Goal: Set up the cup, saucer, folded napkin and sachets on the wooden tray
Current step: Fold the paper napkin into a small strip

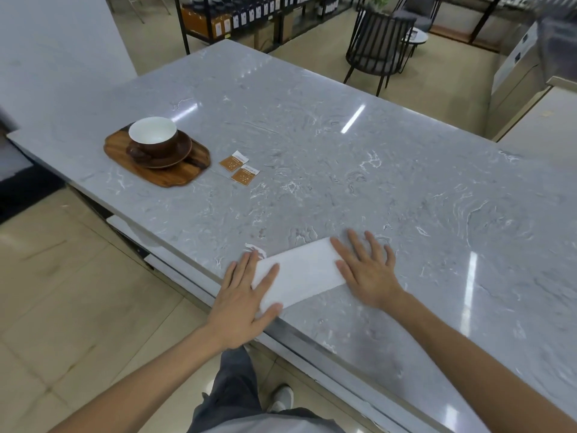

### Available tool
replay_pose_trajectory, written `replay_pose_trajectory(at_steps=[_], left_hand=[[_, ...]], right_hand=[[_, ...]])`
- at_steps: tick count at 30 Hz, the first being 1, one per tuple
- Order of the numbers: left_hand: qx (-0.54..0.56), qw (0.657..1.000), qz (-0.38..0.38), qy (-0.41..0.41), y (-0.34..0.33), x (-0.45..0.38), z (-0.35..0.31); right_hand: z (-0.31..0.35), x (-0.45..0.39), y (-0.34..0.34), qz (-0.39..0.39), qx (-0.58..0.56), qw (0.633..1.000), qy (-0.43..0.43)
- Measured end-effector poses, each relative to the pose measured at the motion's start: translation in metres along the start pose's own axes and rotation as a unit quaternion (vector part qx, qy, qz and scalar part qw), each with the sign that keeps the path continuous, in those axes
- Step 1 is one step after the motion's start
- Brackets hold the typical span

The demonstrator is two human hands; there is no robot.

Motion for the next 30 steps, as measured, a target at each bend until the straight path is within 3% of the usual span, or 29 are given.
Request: replay_pose_trajectory(at_steps=[5,9,11,13,16,19,25,30], left_hand=[[-0.017,0.999,0.011,-0.028,0.000,0.008,-0.025],[0.020,0.994,-0.056,-0.089,0.011,0.012,-0.033],[0.034,0.988,-0.089,-0.118,0.013,0.017,-0.033],[0.022,0.988,-0.083,-0.125,0.010,0.020,-0.034],[0.003,0.986,-0.081,-0.147,0.006,0.022,-0.038],[-0.006,0.976,-0.102,-0.190,0.009,0.020,-0.040],[0.097,0.956,-0.110,-0.255,0.016,0.018,-0.043],[0.211,0.942,-0.082,-0.247,0.025,0.025,-0.049]], right_hand=[[-0.025,-0.041,0.026,-0.006,0.049,0.999,-0.018],[-0.002,-0.019,0.032,-0.071,-0.026,0.995,-0.063],[0.024,0.017,0.028,-0.114,-0.109,0.987,-0.028],[0.047,0.060,0.015,-0.100,-0.168,0.980,0.042],[0.066,0.109,-0.008,-0.036,-0.159,0.980,0.117],[0.067,0.125,-0.013,-0.064,-0.143,0.983,0.100],[0.065,0.136,-0.016,-0.139,-0.194,0.968,0.073],[0.058,0.140,-0.013,-0.133,-0.247,0.958,0.061]])
Point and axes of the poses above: each hand's wrist, its own x-axis away from the middle knuckle, its own y-axis out of the back of the hand, z = x × y, the point moved 5 cm from there along -x, towards the middle knuckle, and after that the axes turned 6 degrees about x, right-handed, at the moved point
